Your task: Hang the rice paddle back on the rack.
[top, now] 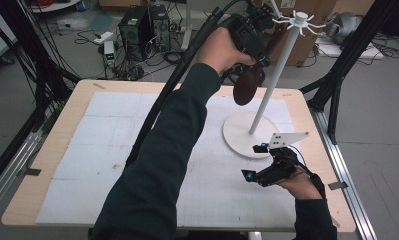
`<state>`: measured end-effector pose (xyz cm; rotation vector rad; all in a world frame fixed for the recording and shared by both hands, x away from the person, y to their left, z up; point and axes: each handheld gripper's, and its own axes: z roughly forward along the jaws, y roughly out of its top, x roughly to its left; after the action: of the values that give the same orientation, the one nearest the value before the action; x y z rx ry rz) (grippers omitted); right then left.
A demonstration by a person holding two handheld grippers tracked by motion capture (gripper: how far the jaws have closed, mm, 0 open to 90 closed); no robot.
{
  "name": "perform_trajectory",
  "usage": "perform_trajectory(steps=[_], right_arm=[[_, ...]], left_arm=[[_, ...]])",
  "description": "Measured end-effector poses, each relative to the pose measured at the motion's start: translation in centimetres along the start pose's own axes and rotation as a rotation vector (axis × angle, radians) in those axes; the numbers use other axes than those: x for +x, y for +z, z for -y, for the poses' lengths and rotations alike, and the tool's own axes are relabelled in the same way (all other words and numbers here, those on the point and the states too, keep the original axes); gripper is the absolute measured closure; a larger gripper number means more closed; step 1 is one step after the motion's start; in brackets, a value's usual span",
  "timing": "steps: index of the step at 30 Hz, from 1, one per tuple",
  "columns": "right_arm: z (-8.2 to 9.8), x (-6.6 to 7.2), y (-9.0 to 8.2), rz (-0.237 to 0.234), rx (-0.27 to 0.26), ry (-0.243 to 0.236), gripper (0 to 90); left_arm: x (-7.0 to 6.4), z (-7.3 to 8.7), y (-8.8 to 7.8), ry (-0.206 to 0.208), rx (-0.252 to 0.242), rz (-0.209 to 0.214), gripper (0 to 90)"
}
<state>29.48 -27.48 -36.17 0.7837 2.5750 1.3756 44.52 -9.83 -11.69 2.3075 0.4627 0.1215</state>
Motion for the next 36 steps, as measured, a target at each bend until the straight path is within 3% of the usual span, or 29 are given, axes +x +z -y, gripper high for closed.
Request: perform_trajectory(steps=[6,23,30,36], right_arm=[[0.0,0.1,0.0,-0.003,0.001,0.004,0.3],[0.0,0.1,-0.2,-0.004,-0.007,0.002,0.3],[0.0,0.0,-0.3,-0.003,-0.008,0.004,0.3],[0.0,0.0,-0.5,-0.002,-0.018,0.001,0.3]], left_arm=[[0.1,-0.1,0.5,-0.01,-0.015,-0.004,77.6],[0.8,-0.2,1.4,-0.013,-0.039,0.035,75.9],[0.9,-0.1,1.7,-0.017,-0.04,0.052,67.8],[0.4,0.1,1.4,0.012,-0.029,0.071,61.5]])
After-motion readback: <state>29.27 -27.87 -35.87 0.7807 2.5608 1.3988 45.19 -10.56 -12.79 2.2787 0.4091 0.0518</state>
